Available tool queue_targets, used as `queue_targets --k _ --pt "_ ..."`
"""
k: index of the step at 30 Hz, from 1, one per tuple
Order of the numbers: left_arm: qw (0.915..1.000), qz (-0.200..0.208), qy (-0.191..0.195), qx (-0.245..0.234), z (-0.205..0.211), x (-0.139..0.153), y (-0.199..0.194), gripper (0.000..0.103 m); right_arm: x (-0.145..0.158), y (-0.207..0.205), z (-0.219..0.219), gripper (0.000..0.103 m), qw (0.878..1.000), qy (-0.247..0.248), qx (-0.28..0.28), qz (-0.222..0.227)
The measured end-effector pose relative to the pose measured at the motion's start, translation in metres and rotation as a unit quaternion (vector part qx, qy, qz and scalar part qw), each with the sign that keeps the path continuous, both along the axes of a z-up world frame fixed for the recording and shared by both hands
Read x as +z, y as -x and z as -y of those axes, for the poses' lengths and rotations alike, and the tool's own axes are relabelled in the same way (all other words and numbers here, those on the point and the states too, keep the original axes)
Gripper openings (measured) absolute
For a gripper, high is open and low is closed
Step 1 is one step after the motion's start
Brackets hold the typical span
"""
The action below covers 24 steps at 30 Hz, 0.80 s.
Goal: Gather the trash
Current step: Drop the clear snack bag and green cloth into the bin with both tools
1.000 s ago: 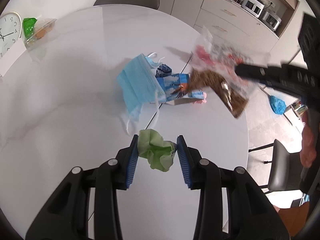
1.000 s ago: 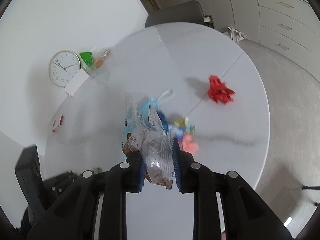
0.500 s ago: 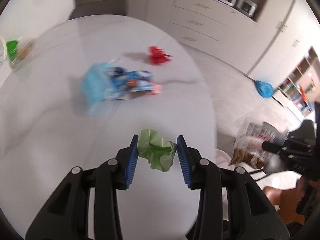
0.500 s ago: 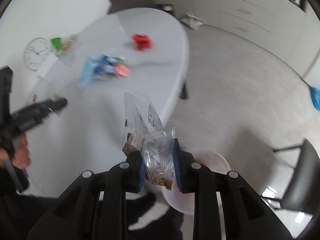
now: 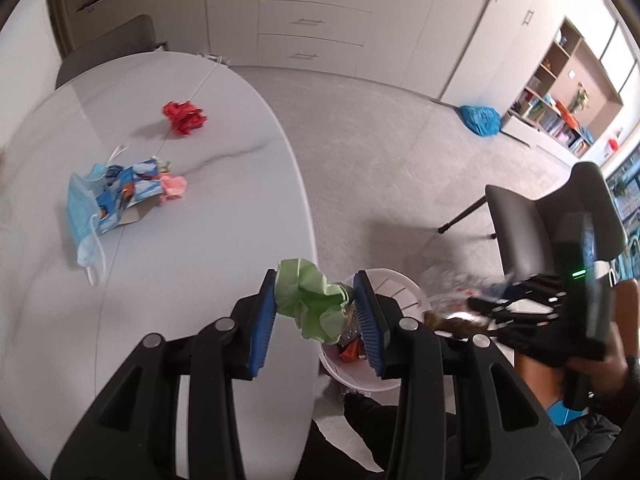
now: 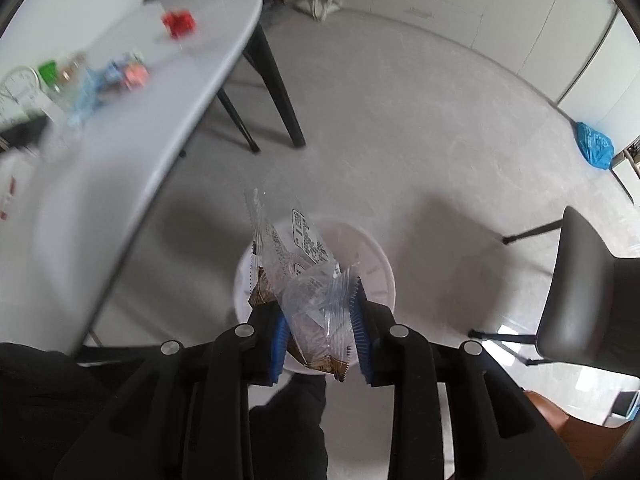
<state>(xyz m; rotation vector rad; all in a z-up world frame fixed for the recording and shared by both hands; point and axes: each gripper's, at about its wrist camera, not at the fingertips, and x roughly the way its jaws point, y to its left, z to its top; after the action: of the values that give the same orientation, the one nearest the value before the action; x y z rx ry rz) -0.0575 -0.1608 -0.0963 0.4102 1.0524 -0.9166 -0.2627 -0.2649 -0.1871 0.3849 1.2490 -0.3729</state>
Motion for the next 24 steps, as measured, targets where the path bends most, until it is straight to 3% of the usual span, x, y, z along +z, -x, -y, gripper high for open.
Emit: queue_targets --k 1,3,6,9,12,21,23,24 --pt "1.0 0.001 -0.001 -0.002 0.001 0.0 0.002 0.038 -0.009 -0.001 0.0 0.035 1.0 -0.007 -0.001 -0.008" --pt "1.0 0.003 -0.004 -0.005 0.004 0.0 0.006 0.038 -0.024 0.0 0.001 0.061 1.0 -0.008 -0.004 -0.025" --pt "0.9999 0.004 -0.009 -0.008 0.01 -0.002 0.013 0.038 -0.028 0.002 0.002 0.08 0.999 0.003 -0.011 -0.03" --pt "0.9998 0.004 -0.013 -0.015 0.014 -0.005 0.019 0.038 -0.019 0.008 0.011 0.09 0.999 0.013 -0.023 -0.026" --pt "0.9994 0.002 -0.019 -0.028 0.021 -0.009 0.024 0.038 -0.007 0.015 0.02 0.097 0.999 0.023 -0.041 -0.024" --pt "0.9945 -0.014 -0.042 -0.095 0.059 -0.031 0.052 0.038 0.029 0.05 0.056 0.1 0.994 0.011 -0.105 0.015" --pt "0.992 -0.024 -0.049 -0.113 0.067 -0.036 0.058 0.049 0.036 0.054 0.061 0.1 0.993 0.008 -0.113 0.021" --pt "0.9915 -0.022 -0.052 -0.117 0.07 -0.037 0.061 0.063 0.038 0.056 0.063 0.1 0.993 0.008 -0.116 0.023"
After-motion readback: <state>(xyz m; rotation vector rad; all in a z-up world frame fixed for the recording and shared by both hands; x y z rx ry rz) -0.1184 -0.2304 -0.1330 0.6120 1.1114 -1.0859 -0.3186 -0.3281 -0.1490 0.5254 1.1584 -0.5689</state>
